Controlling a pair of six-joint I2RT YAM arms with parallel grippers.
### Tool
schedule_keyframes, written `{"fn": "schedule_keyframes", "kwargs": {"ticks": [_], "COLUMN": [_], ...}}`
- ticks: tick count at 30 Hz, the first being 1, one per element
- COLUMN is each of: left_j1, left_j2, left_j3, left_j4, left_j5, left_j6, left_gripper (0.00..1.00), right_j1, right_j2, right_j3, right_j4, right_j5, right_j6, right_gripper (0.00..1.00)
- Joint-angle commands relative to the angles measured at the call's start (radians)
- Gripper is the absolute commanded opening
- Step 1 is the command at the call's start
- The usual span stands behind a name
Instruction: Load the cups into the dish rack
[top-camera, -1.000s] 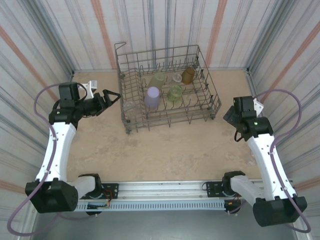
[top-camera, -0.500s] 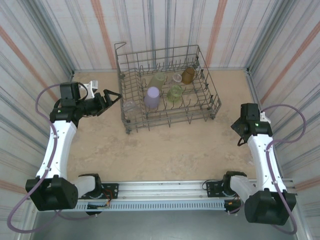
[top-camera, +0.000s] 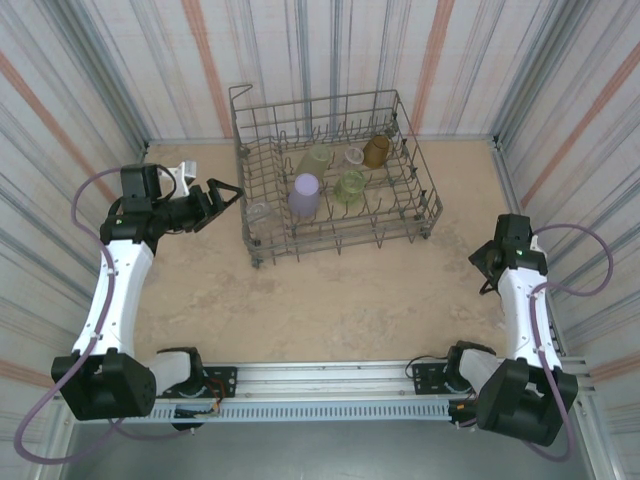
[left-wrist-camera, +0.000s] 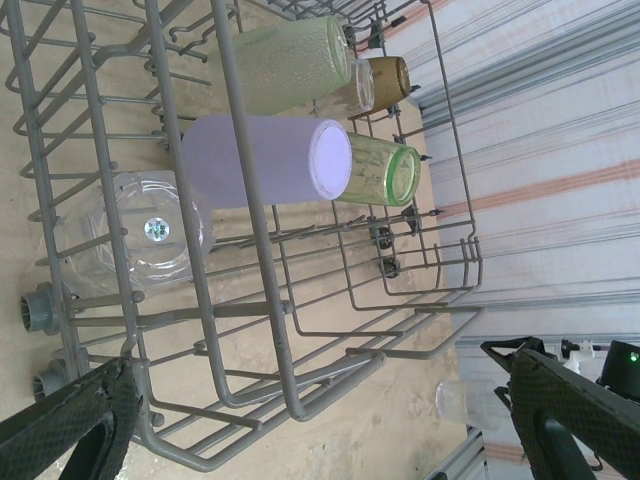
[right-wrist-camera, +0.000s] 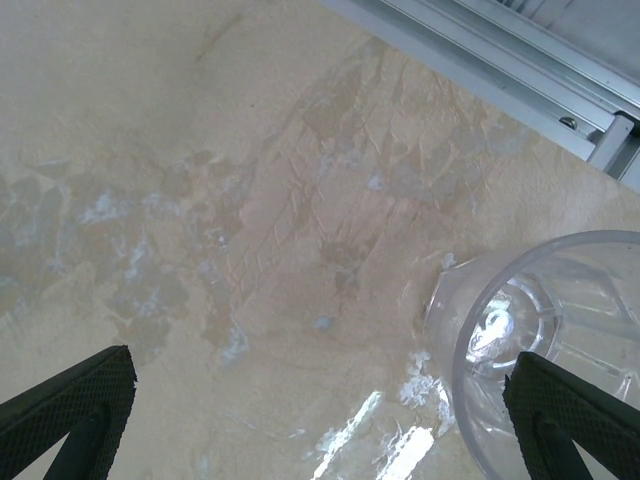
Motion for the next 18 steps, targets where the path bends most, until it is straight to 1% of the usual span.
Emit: {"fn": "schedule_keyframes", "kwargs": {"ticks": [1,11,13,18], "left_j1": [-0.001,-0.001,-0.001,0.000], "left_j2": [0.003,0.004,0.003,0.003], "left_j3": [0.035,0.035,0.035,0.030], "left_j4": [-0.038,-0.047,-0.043,-0.042], "left_j5": [0.005,0.000,0.001,0.002], "left_j6": [0.008,0.012,0.007,0.007], "left_gripper": [0.99,0.99,0.99,0.99], "right_j1": [-0.013,-0.028,-0.030,-0.034], "right_j2": [0.009,0.016,0.019,0.033], "right_j3": [-0.023,-0.064,-0.074,-0.094], "right_j4": [0.010,0.047,0.055,0.069], "right_j5": [-0.005,-0.025,-0.032,-0.028], "right_j6": [-0.021,-0.026,-0.027,-0.031], "right_gripper": [0.99,1.00,0.97,0.84]}}
